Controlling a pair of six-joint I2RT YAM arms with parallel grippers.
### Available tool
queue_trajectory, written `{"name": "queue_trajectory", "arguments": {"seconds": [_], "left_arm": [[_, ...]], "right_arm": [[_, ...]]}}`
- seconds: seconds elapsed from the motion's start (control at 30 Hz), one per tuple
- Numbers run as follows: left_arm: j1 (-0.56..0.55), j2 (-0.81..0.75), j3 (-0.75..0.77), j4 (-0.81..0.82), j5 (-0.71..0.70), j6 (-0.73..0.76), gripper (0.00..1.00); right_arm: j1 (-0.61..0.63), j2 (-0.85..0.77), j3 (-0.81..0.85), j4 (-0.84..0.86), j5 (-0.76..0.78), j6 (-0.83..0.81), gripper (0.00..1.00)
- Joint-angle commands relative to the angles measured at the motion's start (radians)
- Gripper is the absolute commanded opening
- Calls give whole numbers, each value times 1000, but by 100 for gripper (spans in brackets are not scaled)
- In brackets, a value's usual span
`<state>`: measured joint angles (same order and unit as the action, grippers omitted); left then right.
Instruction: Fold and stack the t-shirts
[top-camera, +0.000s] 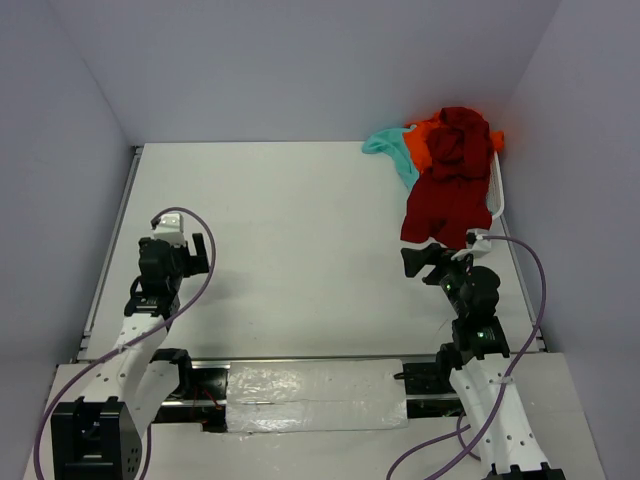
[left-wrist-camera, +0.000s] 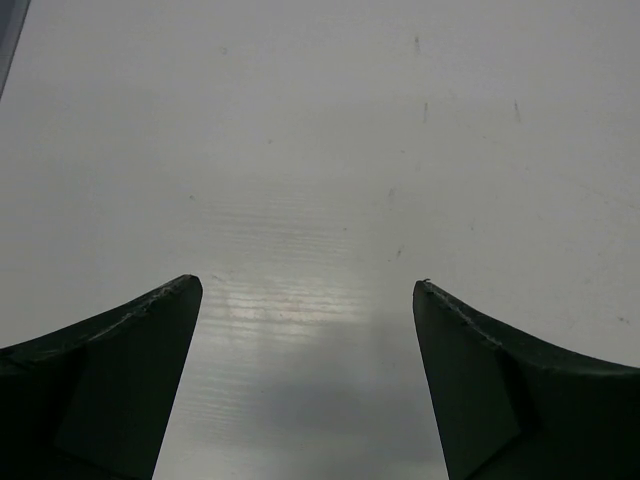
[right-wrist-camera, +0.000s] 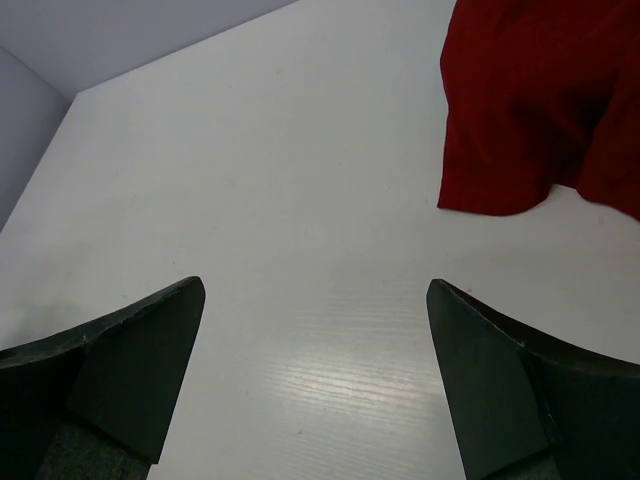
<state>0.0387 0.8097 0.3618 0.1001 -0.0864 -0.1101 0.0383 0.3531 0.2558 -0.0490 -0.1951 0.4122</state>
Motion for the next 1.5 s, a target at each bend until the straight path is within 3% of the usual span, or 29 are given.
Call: {"name": "queue_trajectory", "arguments": {"seconds": [0.0, 0.07, 0.13, 0.23, 0.33, 0.4, 0.43, 0.47, 0.5, 0.57, 0.6, 0.73, 0.93, 1.0, 1.2, 1.3, 1.4, 1.43, 1.47], "left_arm": [[12, 0, 40, -9, -152, -66, 99], [13, 14, 55, -8, -181, -4, 99], [15, 34, 77, -23, -91, 156, 99], [26, 72, 143, -40, 43, 251, 99], [47, 121, 199, -34, 158, 265, 99], [62, 157, 241, -46, 236, 268, 99], [69, 198, 290, -80, 299, 279, 99], [67, 216, 311, -95, 327, 285, 100], [69, 233, 327, -97, 347, 294, 99], [67, 264, 351, -129, 382, 294, 98], [69, 273, 355, -131, 385, 290, 98], [69, 348, 379, -138, 369, 291, 95], [67, 502, 520, -210, 361, 293, 93], [66, 558, 587, -244, 376, 300, 93], [64, 646, 692, -283, 364, 317, 94], [61, 661, 706, -287, 372, 325, 93], [58, 664, 712, -284, 378, 319, 93], [58, 660, 712, -284, 379, 323, 93], [56, 658, 712, -286, 379, 326, 93]], "right_arm": [[-3, 0, 29, 6, 8, 23, 100], [-5, 4, 52, 8, 22, 48, 100], [-3, 21, 97, 23, -19, 83, 100], [-6, 95, 177, 109, -133, 54, 100], [-9, 274, 356, 100, -147, -25, 98], [-18, 465, 560, -4, -72, -91, 85], [-29, 616, 645, -100, -43, -107, 48], [-75, 692, 813, -151, 3, -118, 31], [-98, 777, 895, -201, 19, -110, 22], [-142, 998, 1128, -308, 45, -83, 35], [-176, 1073, 1196, -339, 55, -64, 36], [-201, 1437, 1565, -408, 134, -71, 67], [-201, 1914, 2130, -629, 387, -95, 86], [-199, 1987, 2175, -623, 445, -121, 92], [-199, 1965, 1984, -434, 491, -229, 88], [-196, 2000, 2030, -481, 488, -282, 72], [-195, 2002, 2021, -509, 461, -311, 36], [-195, 1994, 2007, -506, 442, -314, 14], [-193, 1970, 1992, -502, 438, -314, 4]]}}
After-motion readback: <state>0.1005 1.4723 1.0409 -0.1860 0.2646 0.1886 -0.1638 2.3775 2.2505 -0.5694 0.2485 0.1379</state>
